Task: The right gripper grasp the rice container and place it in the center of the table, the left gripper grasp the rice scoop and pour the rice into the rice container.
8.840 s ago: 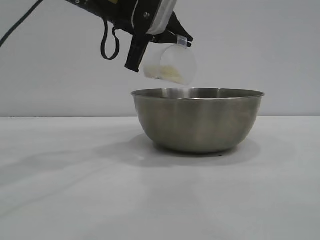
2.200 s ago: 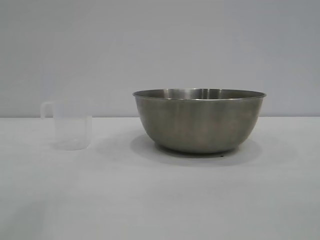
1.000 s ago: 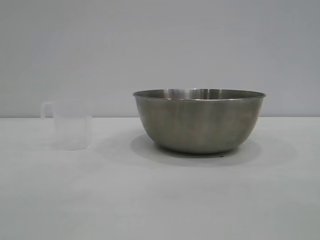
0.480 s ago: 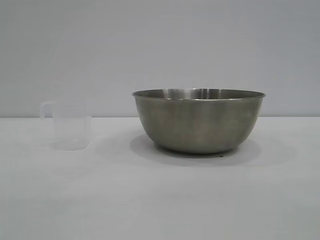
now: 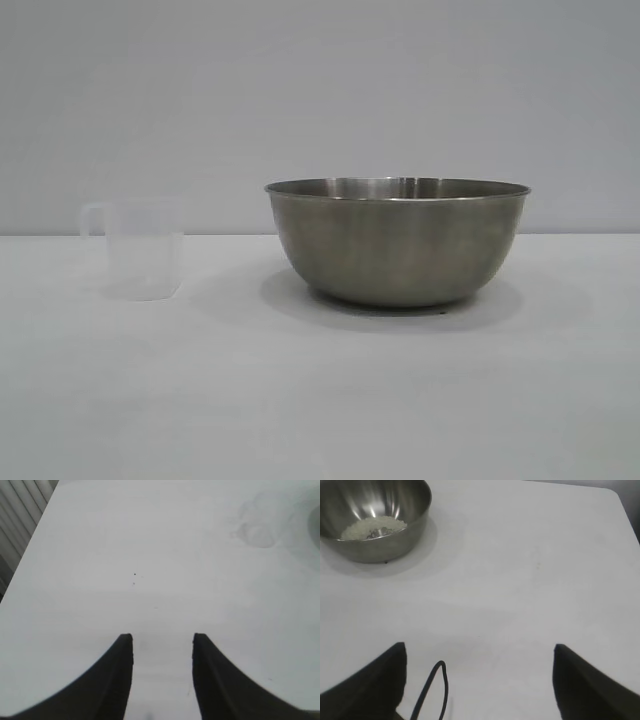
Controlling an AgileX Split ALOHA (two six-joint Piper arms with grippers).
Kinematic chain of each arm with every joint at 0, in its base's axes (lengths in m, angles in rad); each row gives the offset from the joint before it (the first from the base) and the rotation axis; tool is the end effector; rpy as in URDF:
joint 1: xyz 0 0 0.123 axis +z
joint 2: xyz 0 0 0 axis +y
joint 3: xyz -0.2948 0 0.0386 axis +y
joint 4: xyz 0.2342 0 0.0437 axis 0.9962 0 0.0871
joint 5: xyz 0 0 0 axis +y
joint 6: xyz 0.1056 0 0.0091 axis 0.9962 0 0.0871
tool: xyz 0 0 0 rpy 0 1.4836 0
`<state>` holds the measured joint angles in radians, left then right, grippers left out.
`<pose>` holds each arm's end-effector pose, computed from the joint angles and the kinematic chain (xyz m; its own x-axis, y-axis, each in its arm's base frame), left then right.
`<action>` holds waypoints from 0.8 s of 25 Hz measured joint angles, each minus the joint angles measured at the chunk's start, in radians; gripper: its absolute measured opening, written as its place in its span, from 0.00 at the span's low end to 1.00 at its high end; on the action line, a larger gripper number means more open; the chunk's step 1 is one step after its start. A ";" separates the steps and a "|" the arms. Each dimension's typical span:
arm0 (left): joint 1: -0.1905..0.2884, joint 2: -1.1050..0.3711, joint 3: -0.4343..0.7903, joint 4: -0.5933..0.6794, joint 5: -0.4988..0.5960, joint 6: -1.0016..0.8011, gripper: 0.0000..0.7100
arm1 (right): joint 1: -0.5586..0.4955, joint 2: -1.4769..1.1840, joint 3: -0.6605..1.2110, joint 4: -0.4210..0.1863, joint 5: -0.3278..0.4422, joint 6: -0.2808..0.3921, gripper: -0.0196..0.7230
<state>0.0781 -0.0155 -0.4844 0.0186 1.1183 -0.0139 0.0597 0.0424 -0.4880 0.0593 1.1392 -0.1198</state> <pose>-0.0195 0.0003 0.2538 -0.5044 -0.0453 -0.8623 -0.0953 0.9954 0.0035 -0.0138 0.0049 0.2541 -0.5560 -0.1281 -0.8213 -0.1572 0.9864 -0.0474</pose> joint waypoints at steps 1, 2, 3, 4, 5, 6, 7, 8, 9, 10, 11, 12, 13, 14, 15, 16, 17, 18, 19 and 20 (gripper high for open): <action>0.000 0.001 0.000 0.000 0.003 0.000 0.37 | 0.000 0.000 0.000 0.000 0.000 0.000 0.77; 0.000 -0.001 0.000 0.000 0.003 0.000 0.37 | 0.000 0.000 0.000 0.000 0.000 0.000 0.77; 0.000 -0.001 0.000 0.000 0.003 0.000 0.37 | 0.000 0.000 0.000 0.000 0.000 0.000 0.77; 0.000 -0.003 0.000 0.000 0.003 0.000 0.37 | 0.000 0.000 0.000 0.000 0.000 0.000 0.77; 0.000 -0.003 0.000 0.000 0.003 0.000 0.37 | 0.000 0.000 0.000 0.000 0.000 0.000 0.77; 0.000 -0.003 0.000 0.000 0.003 0.000 0.37 | 0.000 0.000 0.000 0.000 0.000 0.000 0.77; 0.000 -0.003 0.000 0.000 0.003 0.000 0.37 | 0.000 0.000 0.000 0.000 0.000 0.000 0.77; 0.000 -0.003 0.000 0.000 0.003 0.000 0.37 | -0.004 0.000 0.000 0.000 0.000 0.000 0.77; 0.000 -0.003 0.000 0.000 0.003 0.000 0.37 | -0.009 0.000 0.000 0.000 0.000 0.000 0.77; 0.000 -0.003 0.000 0.000 0.003 0.000 0.37 | -0.023 0.000 0.000 0.000 0.000 0.000 0.77; 0.000 -0.003 0.000 0.000 0.003 0.000 0.37 | -0.034 -0.003 0.000 0.000 0.000 0.000 0.77; 0.000 -0.003 0.000 0.000 0.003 0.000 0.37 | -0.044 -0.008 0.000 0.000 0.000 0.000 0.77; 0.000 -0.003 0.000 0.000 0.003 0.000 0.37 | -0.049 -0.027 0.000 0.000 0.000 0.000 0.77; 0.000 -0.003 0.000 0.000 0.003 0.000 0.37 | -0.051 -0.043 0.000 0.000 0.000 0.000 0.77; 0.000 -0.003 0.000 0.000 0.003 0.000 0.37 | -0.051 -0.052 0.000 0.000 0.002 0.000 0.77; 0.000 -0.003 0.000 0.000 0.003 0.000 0.37 | -0.051 -0.059 0.000 0.000 0.002 0.000 0.77; 0.000 -0.003 0.000 0.000 0.003 0.000 0.37 | -0.051 -0.059 0.000 0.000 0.004 0.000 0.77; 0.000 -0.003 0.000 0.000 0.003 0.000 0.37 | -0.051 -0.059 0.000 0.000 0.004 0.000 0.77; 0.000 -0.003 0.000 0.000 0.003 0.000 0.37 | -0.052 -0.059 0.000 0.000 0.004 0.000 0.77; 0.000 -0.003 0.000 0.000 0.003 0.000 0.37 | -0.052 -0.059 0.000 0.000 0.004 0.000 0.77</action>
<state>0.0781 -0.0182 -0.4844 0.0186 1.1209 -0.0139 0.0080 -0.0161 -0.4880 0.0593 1.1431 -0.1198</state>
